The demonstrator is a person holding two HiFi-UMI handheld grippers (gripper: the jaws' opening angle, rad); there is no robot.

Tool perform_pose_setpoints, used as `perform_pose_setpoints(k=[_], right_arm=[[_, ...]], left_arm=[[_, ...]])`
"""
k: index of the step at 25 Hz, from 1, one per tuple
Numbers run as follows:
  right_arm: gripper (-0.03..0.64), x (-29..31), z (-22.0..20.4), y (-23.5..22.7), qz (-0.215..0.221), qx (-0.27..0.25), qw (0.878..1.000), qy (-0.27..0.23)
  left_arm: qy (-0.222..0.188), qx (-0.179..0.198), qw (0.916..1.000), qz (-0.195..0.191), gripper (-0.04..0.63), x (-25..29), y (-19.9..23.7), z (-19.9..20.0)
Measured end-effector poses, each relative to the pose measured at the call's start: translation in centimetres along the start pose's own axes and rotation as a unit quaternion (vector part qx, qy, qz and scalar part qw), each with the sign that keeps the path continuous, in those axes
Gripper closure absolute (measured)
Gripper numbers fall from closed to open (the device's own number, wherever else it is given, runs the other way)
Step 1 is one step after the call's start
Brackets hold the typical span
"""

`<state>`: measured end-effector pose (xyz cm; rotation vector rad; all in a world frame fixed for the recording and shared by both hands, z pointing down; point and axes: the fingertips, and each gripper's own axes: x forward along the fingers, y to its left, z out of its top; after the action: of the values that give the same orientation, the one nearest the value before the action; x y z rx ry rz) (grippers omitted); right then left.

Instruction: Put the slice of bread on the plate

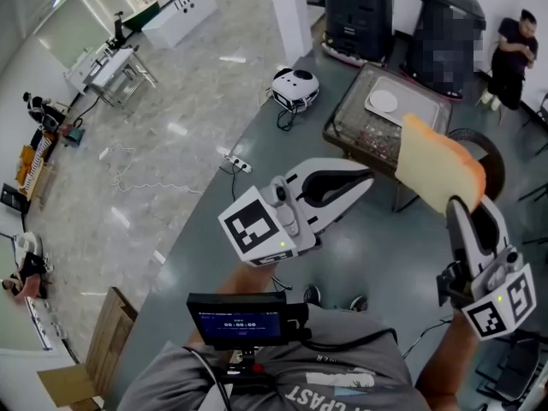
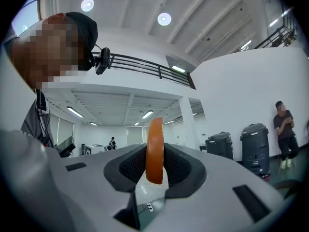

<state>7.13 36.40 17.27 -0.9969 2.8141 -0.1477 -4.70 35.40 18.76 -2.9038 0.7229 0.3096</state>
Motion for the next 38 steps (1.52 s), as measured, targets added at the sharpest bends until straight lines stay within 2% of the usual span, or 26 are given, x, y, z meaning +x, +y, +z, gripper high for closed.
perform_pose_setpoints(k=[5,8,11,16,25,38], right_arm=[[0.528,4.3,0.3,2.1,-0.008,-0.013,1.0,0.009],[0.528,6.1,-0.5,3.2,-0.004,-0.016,1.0,0.02],[0.528,7.3,-0.5,4.2,0.001,-0.026,1.0,0.014],[0.528,8.3,-0.7,2.8,-0.007,-0.022,1.0,0.01],[0.528,8.1,-0.2,-4.0,-0.003,0.001,1.0,0.005],[0.528,5.1,0.8,-15.4,0.019,0.023,1.0,0.007]], left_arm=[[-0.018,-0.009,0.9998,-0.003,0.586,-3.5,2.9,1.5],[-0.008,-0.022,0.9997,0.008,0.586,-5.5,3.8,0.6],[-0.007,-0.014,0.9998,0.012,0.587,-7.0,4.4,0.8],[-0.008,-0.01,0.9998,0.013,0.587,-6.9,6.0,0.6],[0.017,-0.009,0.9995,0.025,0.586,-1.4,8.2,-1.1],[0.042,0.002,0.9984,0.038,0.586,10.4,9.0,-3.9]])
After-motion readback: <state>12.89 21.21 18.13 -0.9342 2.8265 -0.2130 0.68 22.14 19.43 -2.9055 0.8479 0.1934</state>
